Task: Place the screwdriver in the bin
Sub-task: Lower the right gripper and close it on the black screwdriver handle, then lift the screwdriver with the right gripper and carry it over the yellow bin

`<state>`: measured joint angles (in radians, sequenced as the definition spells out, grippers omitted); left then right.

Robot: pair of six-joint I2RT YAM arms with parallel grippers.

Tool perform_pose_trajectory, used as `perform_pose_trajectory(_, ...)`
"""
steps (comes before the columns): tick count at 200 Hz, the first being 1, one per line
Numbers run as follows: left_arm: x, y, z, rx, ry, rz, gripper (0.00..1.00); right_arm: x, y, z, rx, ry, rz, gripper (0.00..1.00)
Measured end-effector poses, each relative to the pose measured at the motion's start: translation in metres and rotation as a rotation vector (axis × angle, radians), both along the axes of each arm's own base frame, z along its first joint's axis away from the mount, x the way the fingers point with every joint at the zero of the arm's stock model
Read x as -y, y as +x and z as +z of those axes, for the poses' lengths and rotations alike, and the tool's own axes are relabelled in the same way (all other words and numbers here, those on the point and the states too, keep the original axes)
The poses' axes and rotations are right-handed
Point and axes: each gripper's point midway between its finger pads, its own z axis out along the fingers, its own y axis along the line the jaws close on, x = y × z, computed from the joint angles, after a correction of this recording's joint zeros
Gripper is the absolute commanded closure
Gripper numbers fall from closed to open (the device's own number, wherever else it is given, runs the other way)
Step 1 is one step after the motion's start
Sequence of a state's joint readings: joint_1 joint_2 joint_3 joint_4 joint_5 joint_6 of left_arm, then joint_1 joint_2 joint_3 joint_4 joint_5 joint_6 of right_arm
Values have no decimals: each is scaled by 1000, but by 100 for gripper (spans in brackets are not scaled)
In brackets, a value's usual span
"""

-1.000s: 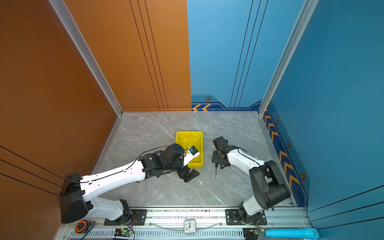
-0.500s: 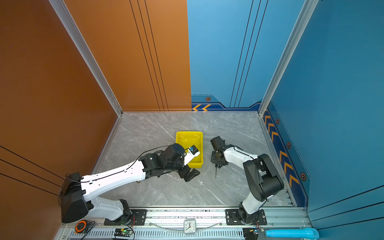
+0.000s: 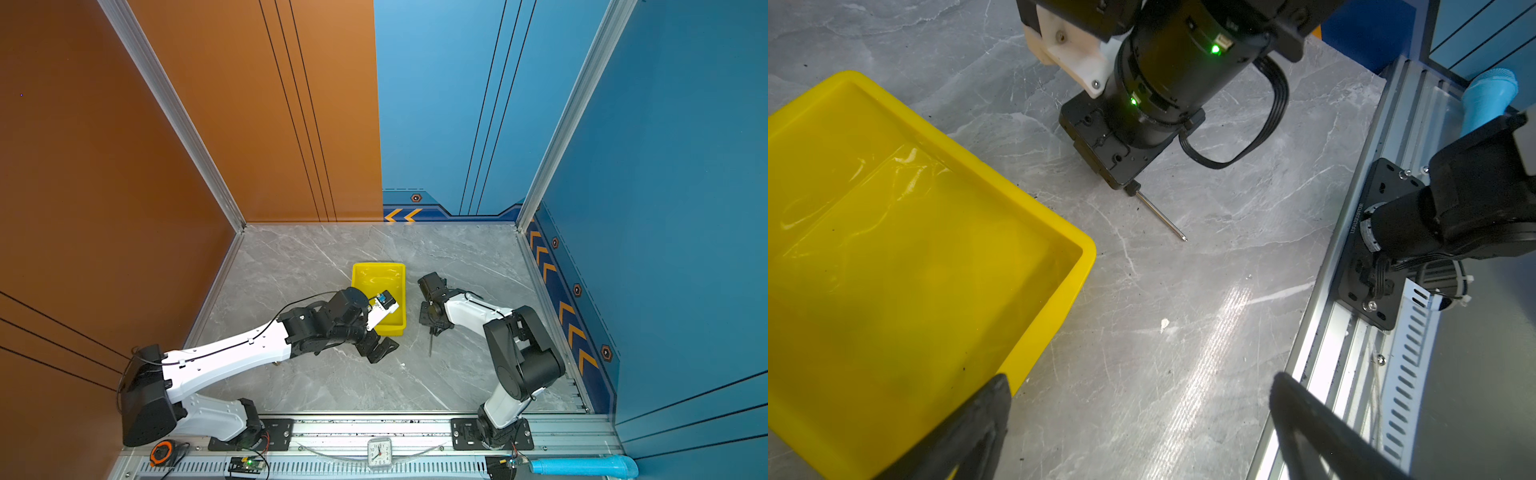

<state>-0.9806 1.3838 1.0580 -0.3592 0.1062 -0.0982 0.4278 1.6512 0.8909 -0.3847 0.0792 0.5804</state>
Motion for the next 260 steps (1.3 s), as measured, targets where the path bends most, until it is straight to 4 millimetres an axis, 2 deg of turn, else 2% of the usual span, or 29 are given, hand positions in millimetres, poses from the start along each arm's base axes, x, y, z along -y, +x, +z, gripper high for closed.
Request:
perform_pose_trajectory(32, -16, 7, -3, 0, 0, 39, 2, 0, -2, 9, 19, 2, 3, 100)
perform_pose_trajectory(56, -32, 16, -6, -3, 1, 86, 2, 1, -2, 34, 71, -4, 4, 100)
perform_pose_trajectory(85, -51, 27, -4, -2, -15, 136, 2, -6, 6, 80, 156, -15, 21, 100)
perform_pose_trajectory(127, -80, 42, -6, -9, -33, 218, 2, -35, 27, 157, 299, 18, 57, 100)
perform_pose_trajectory(143, -87, 47, -3, 1, -44, 242, 2, -48, 33, 180, 334, 40, 73, 100)
perform_pose_trajectory(168, -96, 53, 4, 37, -82, 272, 2, -71, 51, 204, 370, 67, 95, 100)
perform_pose_trajectory(183, -101, 55, 8, 57, -103, 285, 2, -86, 64, 208, 375, 74, 105, 100)
perform_pose_trajectory(203, -105, 61, 12, 73, -125, 308, 2, -105, 81, 203, 366, 78, 121, 100)
perform_pose_trajectory(223, -109, 68, 14, 81, -136, 331, 2, -129, 98, 188, 340, 87, 144, 100)
perform_pose_trajectory(260, -114, 73, 15, 86, -140, 360, 2, -160, 115, 158, 289, 96, 175, 100)
